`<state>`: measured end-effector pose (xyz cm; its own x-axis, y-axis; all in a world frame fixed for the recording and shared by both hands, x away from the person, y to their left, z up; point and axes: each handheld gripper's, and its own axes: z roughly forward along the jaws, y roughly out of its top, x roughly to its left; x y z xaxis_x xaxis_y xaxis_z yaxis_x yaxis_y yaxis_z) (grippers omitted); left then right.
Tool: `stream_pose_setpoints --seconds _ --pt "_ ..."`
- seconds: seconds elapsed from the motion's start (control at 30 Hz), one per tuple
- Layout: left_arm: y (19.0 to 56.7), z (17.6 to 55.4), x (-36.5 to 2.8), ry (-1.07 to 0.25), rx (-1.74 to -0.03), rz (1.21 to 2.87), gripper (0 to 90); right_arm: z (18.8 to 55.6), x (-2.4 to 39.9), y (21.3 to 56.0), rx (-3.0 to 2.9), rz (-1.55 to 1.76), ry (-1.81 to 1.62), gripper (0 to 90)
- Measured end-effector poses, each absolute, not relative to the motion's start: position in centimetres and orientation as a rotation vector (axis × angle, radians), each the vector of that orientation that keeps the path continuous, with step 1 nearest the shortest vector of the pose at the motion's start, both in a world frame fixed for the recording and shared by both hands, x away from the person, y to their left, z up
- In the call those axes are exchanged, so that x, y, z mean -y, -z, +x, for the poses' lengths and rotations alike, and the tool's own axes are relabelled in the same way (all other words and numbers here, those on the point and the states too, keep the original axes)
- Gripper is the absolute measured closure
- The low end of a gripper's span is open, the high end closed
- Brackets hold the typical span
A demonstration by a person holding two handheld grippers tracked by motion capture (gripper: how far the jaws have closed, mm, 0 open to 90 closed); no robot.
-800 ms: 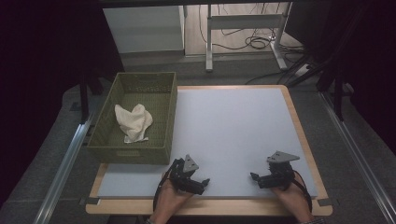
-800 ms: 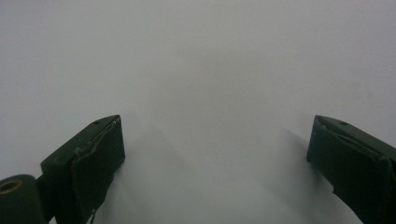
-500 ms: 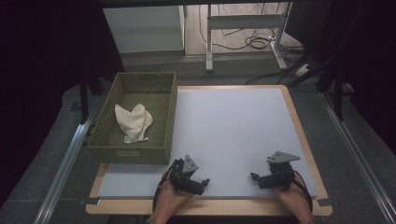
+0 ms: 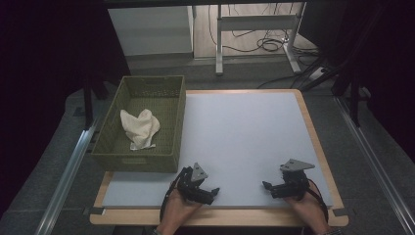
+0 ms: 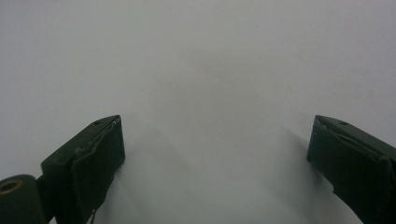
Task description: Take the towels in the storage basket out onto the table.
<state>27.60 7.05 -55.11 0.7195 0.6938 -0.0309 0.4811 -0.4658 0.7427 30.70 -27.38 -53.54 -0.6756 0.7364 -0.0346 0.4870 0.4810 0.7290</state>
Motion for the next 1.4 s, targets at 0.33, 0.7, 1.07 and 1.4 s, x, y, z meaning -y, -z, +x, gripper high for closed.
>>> stream_pose_setpoints --seconds 0.33,0.7,1.07,1.4 --pt "55.0 27.9 -6.9 -0.335 -0.883 2.175 4.3 30.7 27.4 53.5 -2.388 1.028 -1.014 4.3" --pt "54.1 28.8 -6.7 -0.311 -0.888 2.182 3.7 30.7 27.4 53.5 -2.388 1.028 -1.015 4.3" --pt "52.5 30.0 -5.5 -0.291 -0.842 2.193 3.8 30.6 27.4 53.6 -2.387 1.027 -1.016 4.3" --pt "51.0 31.7 -4.6 -0.282 -0.808 2.211 3.9 30.6 27.4 53.6 -2.388 1.027 -1.017 4.3"
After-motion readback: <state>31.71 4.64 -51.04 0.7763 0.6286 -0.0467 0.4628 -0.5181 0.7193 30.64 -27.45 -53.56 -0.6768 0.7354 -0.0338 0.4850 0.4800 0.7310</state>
